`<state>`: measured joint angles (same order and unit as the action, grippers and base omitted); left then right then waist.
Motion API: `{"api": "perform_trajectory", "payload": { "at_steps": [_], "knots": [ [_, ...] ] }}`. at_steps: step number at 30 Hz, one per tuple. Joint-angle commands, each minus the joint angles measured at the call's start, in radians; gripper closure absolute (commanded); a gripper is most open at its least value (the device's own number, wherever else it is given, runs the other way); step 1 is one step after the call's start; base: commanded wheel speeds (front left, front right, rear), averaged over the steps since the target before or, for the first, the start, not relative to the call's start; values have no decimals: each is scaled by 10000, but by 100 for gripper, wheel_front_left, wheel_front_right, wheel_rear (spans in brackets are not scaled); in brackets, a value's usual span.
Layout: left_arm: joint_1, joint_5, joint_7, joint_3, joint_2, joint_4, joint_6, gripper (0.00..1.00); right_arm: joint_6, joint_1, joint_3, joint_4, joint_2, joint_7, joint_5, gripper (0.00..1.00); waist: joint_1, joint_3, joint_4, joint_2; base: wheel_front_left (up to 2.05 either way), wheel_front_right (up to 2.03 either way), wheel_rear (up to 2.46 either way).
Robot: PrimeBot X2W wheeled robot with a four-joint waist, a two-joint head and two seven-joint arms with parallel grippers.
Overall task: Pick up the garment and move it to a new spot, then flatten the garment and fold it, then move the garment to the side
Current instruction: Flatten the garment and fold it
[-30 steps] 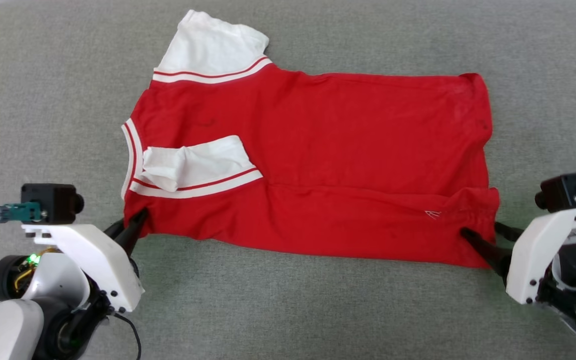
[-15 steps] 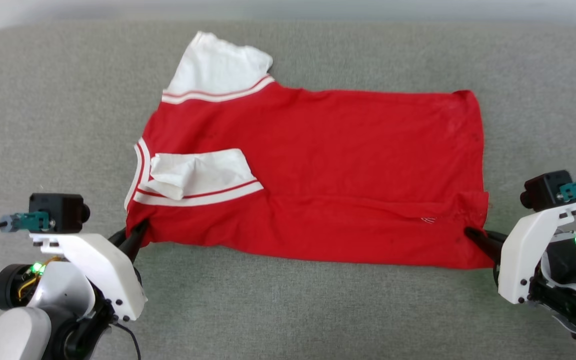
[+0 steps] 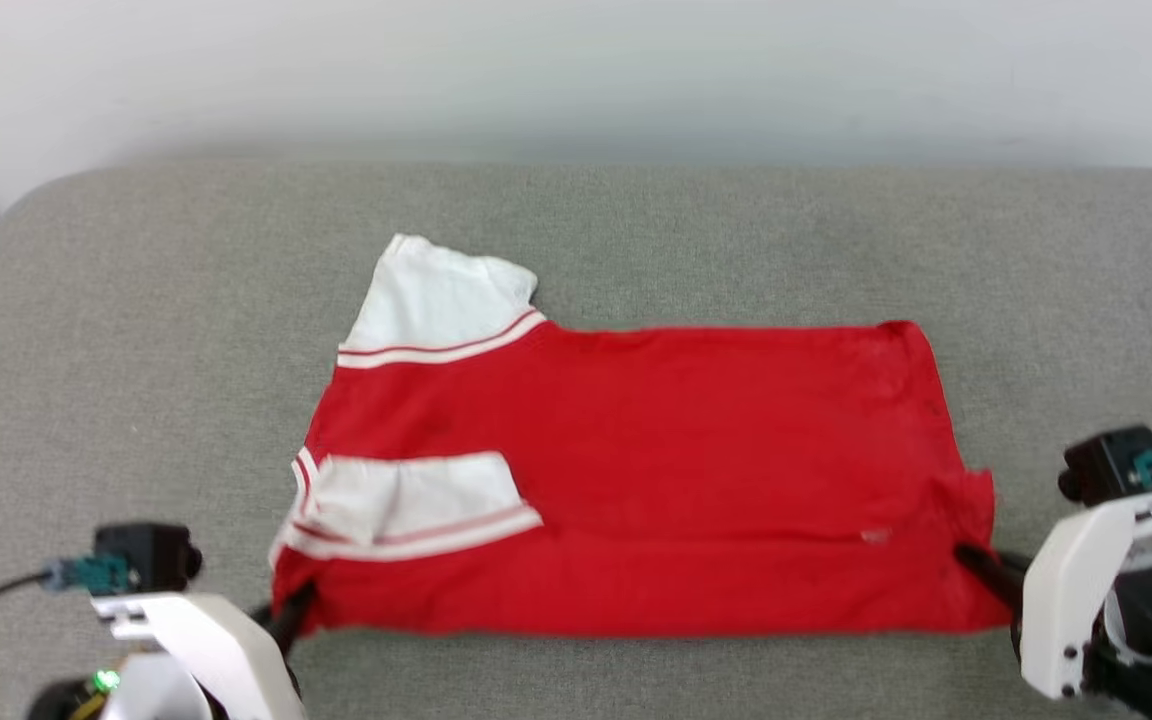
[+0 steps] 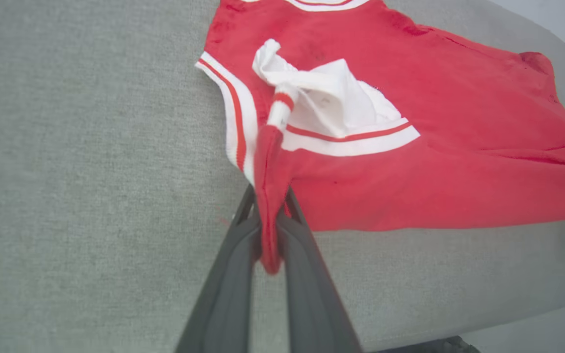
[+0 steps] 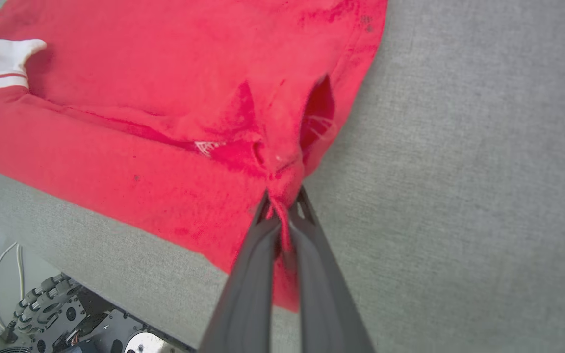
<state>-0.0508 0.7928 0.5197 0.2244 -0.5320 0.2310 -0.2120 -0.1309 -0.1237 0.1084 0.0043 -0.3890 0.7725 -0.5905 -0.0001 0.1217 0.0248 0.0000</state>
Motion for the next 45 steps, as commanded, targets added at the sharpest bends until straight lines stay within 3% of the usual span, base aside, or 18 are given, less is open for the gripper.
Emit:
{"api": "perform_trajectory", "payload": {
  "at_steps": [1,4,5,6,7,11,16,21,28,36,45],
  "knots": [
    [-78,71,-81,26,79,-68,29,100,4,176,-58,-6,83,38,-32,100,1,-28,4,0,0,0,0],
    [-236,54,-263,172,234,-589,152,100,4,615,-220,121,252,50,54,100,1,-33,6,0,0,0,0],
    [-193,94,-352,234,350,-818,216,67,4,780,-228,255,344,42,28,71,1,-35,4,0,0,0,0],
    [-113,221,-478,269,552,-983,319,27,4,901,-245,383,402,-37,44,23,1,-36,0,0,0,0,0],
    [-9,249,-630,270,671,-1183,396,0,4,944,-287,493,460,-207,65,0,1,-25,-9,0,0,0,0],
    [183,160,-1123,307,897,-1852,596,0,4,1037,-134,701,591,-1072,54,0,1,-36,-125,0,0,0,0],
    [459,-240,-1872,161,841,-1949,679,0,4,829,-125,251,502,-3199,463,0,1,-169,-308,0,0,0,0],
    [908,-890,-2835,-31,884,-1633,397,0,4,713,-691,1,842,-5449,1192,0,1,-345,-534,0,0,0,0],
    [1982,-1481,-3875,-231,1149,-1522,137,0,4,393,-1533,-725,1425,-7102,2145,0,1,46,-819,0,0,0,0],
    [4661,-1425,-3373,-482,713,-2384,506,0,4,-434,-1927,-1883,1885,-7454,2432,0,1,1676,-1368,0,0,0,0],
    [7732,-783,-795,-192,-338,-4110,1596,0,4,-1215,-1833,-2018,2029,-7629,2441,0,1,3105,-2075,0,0,0,0]
  ]
}}
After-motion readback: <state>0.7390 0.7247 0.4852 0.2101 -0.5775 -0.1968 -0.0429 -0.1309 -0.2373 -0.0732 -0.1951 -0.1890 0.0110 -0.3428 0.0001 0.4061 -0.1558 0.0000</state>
